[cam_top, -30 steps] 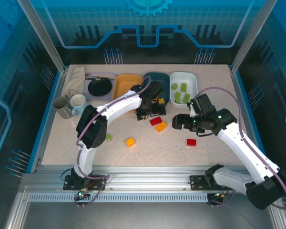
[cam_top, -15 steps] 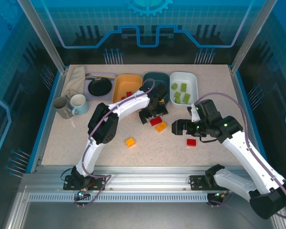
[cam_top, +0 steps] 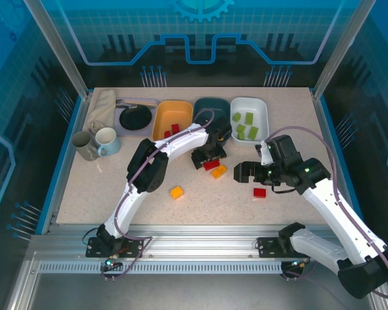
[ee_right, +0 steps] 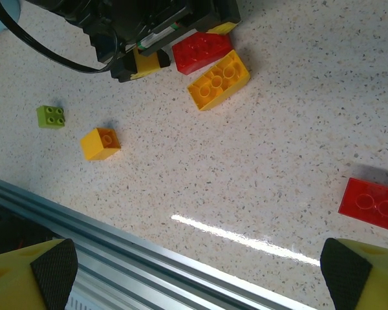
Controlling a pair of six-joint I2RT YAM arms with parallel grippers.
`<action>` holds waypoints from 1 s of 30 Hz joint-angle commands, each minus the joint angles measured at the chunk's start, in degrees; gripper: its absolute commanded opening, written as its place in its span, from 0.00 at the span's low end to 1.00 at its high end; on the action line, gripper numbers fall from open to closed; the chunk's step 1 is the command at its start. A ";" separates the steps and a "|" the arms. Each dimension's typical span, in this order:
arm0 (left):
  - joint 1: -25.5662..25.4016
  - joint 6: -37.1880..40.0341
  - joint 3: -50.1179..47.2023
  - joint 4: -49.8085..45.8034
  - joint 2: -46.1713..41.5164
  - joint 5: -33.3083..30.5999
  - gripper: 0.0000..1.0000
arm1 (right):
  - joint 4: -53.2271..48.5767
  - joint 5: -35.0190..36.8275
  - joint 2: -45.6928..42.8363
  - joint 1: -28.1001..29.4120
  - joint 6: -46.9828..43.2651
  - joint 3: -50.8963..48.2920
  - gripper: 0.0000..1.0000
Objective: Sort the legos into containers by color
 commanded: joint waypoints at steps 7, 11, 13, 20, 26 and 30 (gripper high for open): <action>-0.84 -0.90 2.01 -1.67 2.93 -0.37 0.78 | 1.62 -1.69 0.34 -1.27 -0.35 -0.45 1.00; -1.05 -0.02 2.44 -1.45 3.10 -0.67 0.86 | 1.85 -1.78 0.31 -1.25 -0.35 -0.76 1.00; -1.15 0.10 2.48 -1.46 3.10 -0.61 0.85 | 1.87 -1.82 0.26 -1.24 -0.25 -0.96 1.00; -1.43 0.35 1.44 -0.90 3.63 -0.17 0.74 | 1.88 -1.78 0.17 -1.28 -0.16 -1.12 1.00; -2.02 0.98 1.07 -1.39 3.34 -1.40 0.62 | 2.21 -1.95 0.17 -1.27 -0.08 -1.38 1.00; -2.23 1.37 -1.43 -0.44 -0.71 -3.60 0.58 | 2.32 -1.96 0.04 -1.27 0.04 -1.51 0.99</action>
